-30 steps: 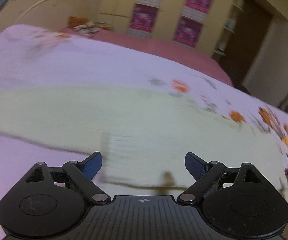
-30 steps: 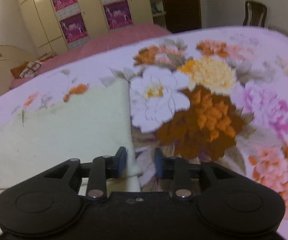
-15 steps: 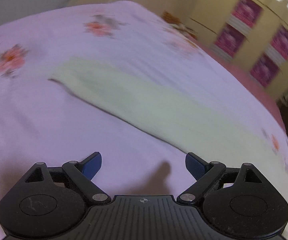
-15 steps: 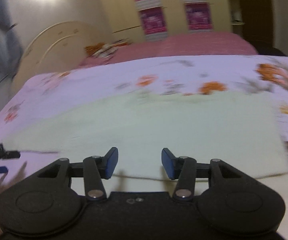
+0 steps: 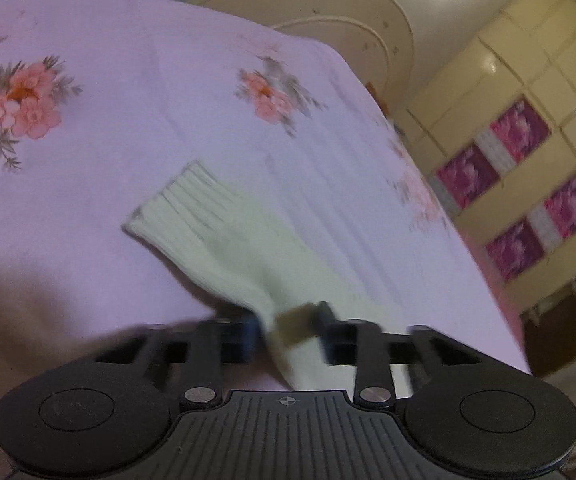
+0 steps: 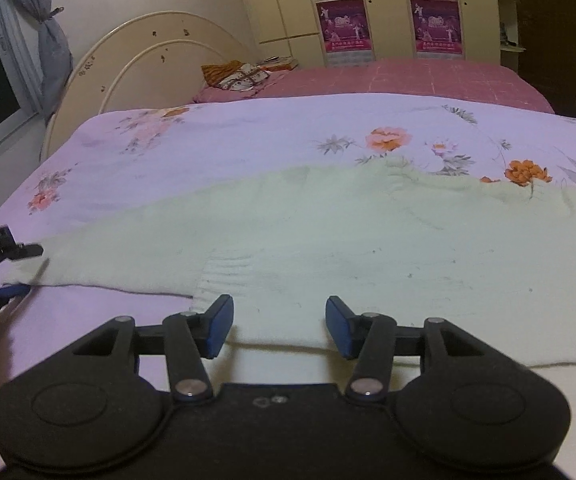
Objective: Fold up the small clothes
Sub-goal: 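Fold that sleeve across the sweater body with the left tool, release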
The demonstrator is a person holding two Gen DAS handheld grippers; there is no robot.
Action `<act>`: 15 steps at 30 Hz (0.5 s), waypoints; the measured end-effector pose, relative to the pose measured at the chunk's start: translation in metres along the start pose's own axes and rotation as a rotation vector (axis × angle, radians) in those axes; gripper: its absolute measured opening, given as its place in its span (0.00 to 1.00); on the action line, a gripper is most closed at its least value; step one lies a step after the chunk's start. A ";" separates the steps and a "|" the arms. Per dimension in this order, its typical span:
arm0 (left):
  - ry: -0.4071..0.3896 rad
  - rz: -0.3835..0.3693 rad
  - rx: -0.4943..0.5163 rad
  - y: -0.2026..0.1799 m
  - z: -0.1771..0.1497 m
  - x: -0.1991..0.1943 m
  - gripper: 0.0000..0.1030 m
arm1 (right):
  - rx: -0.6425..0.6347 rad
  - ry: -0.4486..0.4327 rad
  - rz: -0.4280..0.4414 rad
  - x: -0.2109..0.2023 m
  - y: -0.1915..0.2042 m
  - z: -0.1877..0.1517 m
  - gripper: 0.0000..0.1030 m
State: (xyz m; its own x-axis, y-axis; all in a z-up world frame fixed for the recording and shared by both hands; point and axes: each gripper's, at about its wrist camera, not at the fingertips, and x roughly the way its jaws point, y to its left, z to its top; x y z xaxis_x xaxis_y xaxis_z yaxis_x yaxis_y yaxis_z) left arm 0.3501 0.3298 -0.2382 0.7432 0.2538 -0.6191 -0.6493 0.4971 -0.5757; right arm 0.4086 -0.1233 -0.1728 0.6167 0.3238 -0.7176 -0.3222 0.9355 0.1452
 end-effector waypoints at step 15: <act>-0.080 -0.278 0.248 -0.097 -0.007 -0.028 0.08 | -0.058 0.031 -0.085 0.030 0.005 -0.005 0.61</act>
State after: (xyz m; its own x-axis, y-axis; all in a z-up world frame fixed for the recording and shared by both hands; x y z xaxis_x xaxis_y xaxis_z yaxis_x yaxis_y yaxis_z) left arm 0.3911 0.2682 -0.1687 0.9023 0.1398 -0.4078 -0.3692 0.7390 -0.5635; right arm 0.4221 -0.1099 -0.1971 0.6215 0.2384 -0.7463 -0.3111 0.9494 0.0443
